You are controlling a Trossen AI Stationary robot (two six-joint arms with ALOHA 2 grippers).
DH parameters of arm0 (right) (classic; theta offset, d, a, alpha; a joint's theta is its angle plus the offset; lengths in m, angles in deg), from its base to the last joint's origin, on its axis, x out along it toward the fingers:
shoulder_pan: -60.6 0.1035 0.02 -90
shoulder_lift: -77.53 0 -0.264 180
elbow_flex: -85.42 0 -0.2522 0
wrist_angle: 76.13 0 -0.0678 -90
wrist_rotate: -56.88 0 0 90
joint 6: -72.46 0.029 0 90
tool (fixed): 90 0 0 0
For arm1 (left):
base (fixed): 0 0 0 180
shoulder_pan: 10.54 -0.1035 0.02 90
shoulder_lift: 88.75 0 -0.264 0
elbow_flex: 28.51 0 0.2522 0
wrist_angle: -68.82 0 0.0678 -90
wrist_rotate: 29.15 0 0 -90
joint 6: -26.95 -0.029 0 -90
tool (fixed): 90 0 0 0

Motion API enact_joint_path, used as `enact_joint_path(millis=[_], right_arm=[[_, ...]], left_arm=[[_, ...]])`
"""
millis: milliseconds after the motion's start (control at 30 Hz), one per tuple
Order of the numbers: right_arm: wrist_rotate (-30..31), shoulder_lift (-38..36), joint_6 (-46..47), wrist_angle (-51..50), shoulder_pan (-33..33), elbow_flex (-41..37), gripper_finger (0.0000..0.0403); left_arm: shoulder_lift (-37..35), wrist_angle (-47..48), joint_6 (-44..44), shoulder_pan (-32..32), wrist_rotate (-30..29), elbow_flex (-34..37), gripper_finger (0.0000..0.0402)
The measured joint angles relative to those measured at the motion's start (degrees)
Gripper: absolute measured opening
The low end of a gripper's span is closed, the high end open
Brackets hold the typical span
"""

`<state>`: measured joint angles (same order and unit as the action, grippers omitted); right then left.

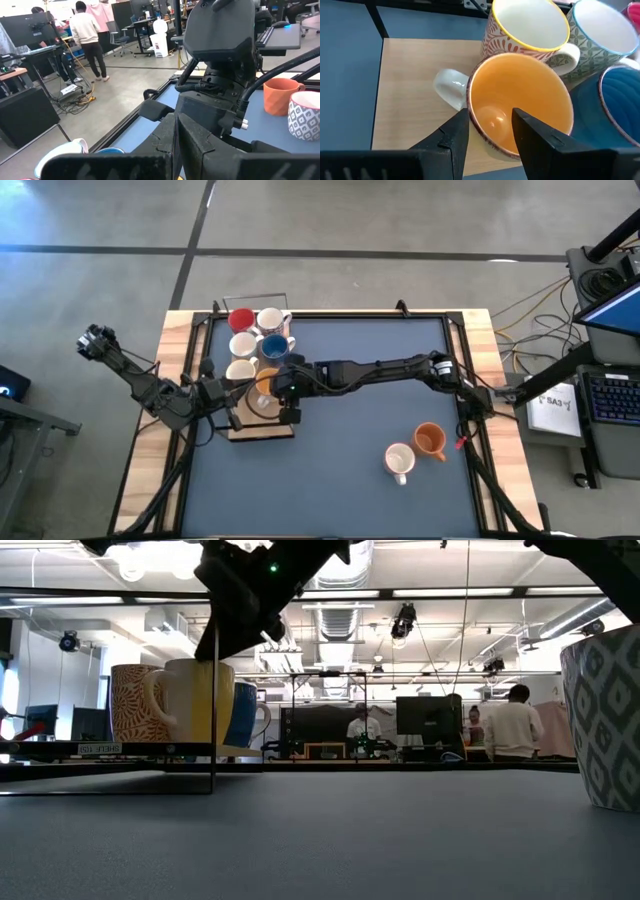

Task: Place coffee mugs
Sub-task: Put the yellow mug on the shelf

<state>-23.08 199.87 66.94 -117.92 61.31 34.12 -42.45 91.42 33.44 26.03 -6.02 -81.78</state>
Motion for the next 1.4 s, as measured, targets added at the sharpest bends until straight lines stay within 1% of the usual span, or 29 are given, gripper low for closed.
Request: enact_joint_path(millis=[133,267,400,500,600,667,700,800,933,1133,1400], right_arm=[[0.44,-0.47,-0.41,0.19,0.0,1.01,0.0135],[0.42,-2.52,-0.36,0.44,0.27,2.14,0.0128],[-0.03,-4.14,0.37,0.14,1.26,2.1,0.0114],[-3.11,-4.57,0.94,-0.24,2.21,1.9,0.009],[-6.97,-4.87,2.77,0.59,2.53,1.86,0.0051],[-7.48,-4.92,3.7,0.84,2.52,1.2,0.0024],[-7.45,-4.89,4.15,1.02,2.39,0.58,0.0016],[-7.71,-4.39,5.69,2.27,1.83,-1.22,0.0012],[-10.09,-4.2,7.14,6.13,1.55,-4.53,0.0009],[-10.69,-4.0,8.61,11.15,1.41,-9.04,0.0009],[-10.8,-4.0,9.61,11.91,0.12,-11.98,0.0009]], left_arm=[[0.15,0.0,0.0,0.34,0.01,0.0,0.0],[0.11,0.02,0.0,0.39,0.0,0.0,0.0],[0.11,0.0,0.0,0.46,0.06,0.0,0.0],[0.11,0.0,0.02,0.54,0.45,0.0,0.0],[0.11,0.0,0.02,0.61,0.55,0.0,0.0],[0.07,0.0,0.0,0.61,0.55,0.0,0.0],[0.07,0.0,0.0,0.61,0.57,0.0,0.0],[0.06,0.0,0.0,0.61,0.63,0.0,0.0],[0.13,0.0,0.02,0.63,1.25,-0.02,0.0],[0.07,0.13,0.0,0.61,1.23,-0.02,0.0],[0.09,0.15,0.0,0.61,1.2,-0.02,0.0]])
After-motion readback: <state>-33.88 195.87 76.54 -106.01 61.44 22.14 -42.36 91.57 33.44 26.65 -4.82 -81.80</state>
